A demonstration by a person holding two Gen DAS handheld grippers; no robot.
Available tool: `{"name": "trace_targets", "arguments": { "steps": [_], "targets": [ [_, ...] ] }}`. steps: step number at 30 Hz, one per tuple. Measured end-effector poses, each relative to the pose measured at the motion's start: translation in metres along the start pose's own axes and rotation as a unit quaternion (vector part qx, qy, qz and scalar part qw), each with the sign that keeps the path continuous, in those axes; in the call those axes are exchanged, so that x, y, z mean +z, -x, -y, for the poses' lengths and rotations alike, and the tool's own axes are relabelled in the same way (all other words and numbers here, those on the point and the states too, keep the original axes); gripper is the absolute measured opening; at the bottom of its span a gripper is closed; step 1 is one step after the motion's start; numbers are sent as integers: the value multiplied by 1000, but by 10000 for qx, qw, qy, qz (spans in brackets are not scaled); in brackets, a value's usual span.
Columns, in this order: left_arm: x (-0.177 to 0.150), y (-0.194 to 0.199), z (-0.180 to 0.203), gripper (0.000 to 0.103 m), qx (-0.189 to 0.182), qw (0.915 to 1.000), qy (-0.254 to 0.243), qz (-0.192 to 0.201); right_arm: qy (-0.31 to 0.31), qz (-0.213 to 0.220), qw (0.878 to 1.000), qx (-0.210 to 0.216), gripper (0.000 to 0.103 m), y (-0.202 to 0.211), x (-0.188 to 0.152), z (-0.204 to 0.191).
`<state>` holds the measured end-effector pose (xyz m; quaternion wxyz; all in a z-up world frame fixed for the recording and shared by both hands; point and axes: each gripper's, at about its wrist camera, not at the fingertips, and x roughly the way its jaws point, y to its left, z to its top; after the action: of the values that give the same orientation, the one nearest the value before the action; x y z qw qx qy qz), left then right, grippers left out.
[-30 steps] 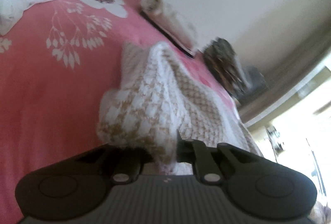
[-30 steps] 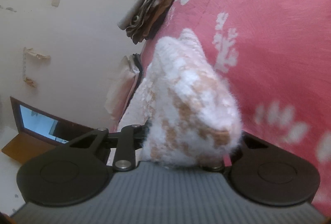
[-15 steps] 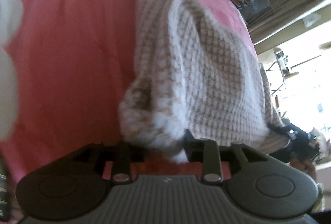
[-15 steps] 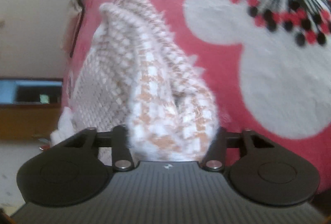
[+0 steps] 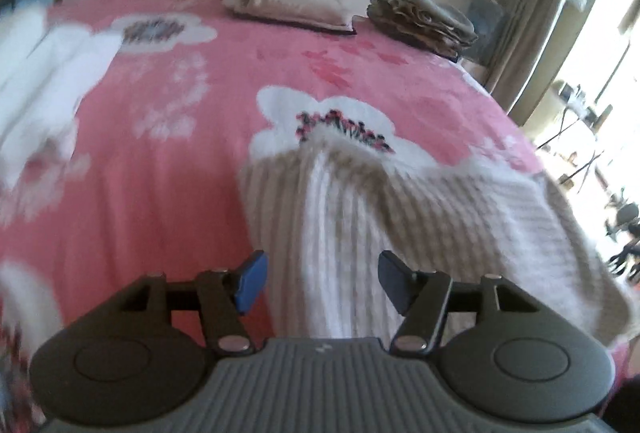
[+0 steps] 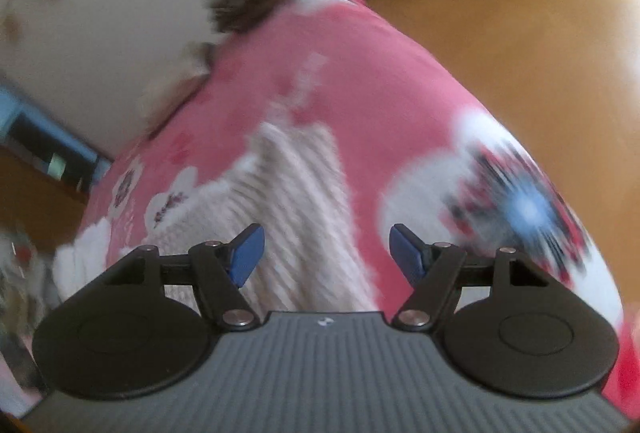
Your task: Fold clothes
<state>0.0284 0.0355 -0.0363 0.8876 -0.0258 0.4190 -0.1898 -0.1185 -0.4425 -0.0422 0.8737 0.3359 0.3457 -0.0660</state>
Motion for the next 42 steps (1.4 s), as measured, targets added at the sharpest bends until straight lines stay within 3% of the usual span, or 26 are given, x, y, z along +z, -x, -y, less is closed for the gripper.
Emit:
{"name": "trace_targets", "arguments": {
  "steps": [5, 9, 11, 13, 15, 17, 21, 24, 27, 30, 32, 35, 42],
  "targets": [
    [15, -40, 14, 55, 52, 9986, -522, 20, 1520, 40, 9884, 6, 69, -60, 21, -45],
    [21, -60, 17, 46, 70, 9965, -829, 28, 2170, -112, 9758, -260, 68, -107, 39, -57],
    [23, -65, 15, 35, 61, 9966, -819, 76, 2167, -168, 9757, -290, 66, -118, 47, -55],
    [24, -71, 11, 11, 62, 9970, -765, 98, 2087, -159, 9777, -151, 55, -125, 51, -53],
    [24, -73, 7, 8, -7, 9976, -674, 144, 2069, -155, 9782, -102, 29, -130, 51, -53],
    [23, -68, 5, 7, -3, 9978, -592, 289, 2140, -89, 9765, -232, 10, -131, 48, -54],
    [26, -37, -11, 7, -142, 9972, 13, 729, 2085, 622, 9760, -122, 8, -104, 47, -60],
    [27, -30, -23, 7, -183, 9970, 145, 739, 1889, 975, 9771, -2, 8, -92, 50, -57],
    [22, -52, -27, 7, -112, 9987, 53, 489, 1756, 794, 9813, -23, 8, -115, 51, -45],
    [21, -64, -38, 7, -235, 9981, 403, 397, 1557, 474, 9866, -110, 8, -152, 49, -30],
    [22, -55, -39, 7, -281, 9971, 392, 582, 1319, 610, 9894, 7, 8, -149, 50, -29],
    [19, -49, -41, 7, -324, 9968, 351, 642, 1446, 947, 9847, 223, 8, -130, 49, -34],
    [11, -87, -36, 13, -138, 9995, 139, 253, 1389, 497, 9890, 56, 12, -169, 43, -16]
  ]
}}
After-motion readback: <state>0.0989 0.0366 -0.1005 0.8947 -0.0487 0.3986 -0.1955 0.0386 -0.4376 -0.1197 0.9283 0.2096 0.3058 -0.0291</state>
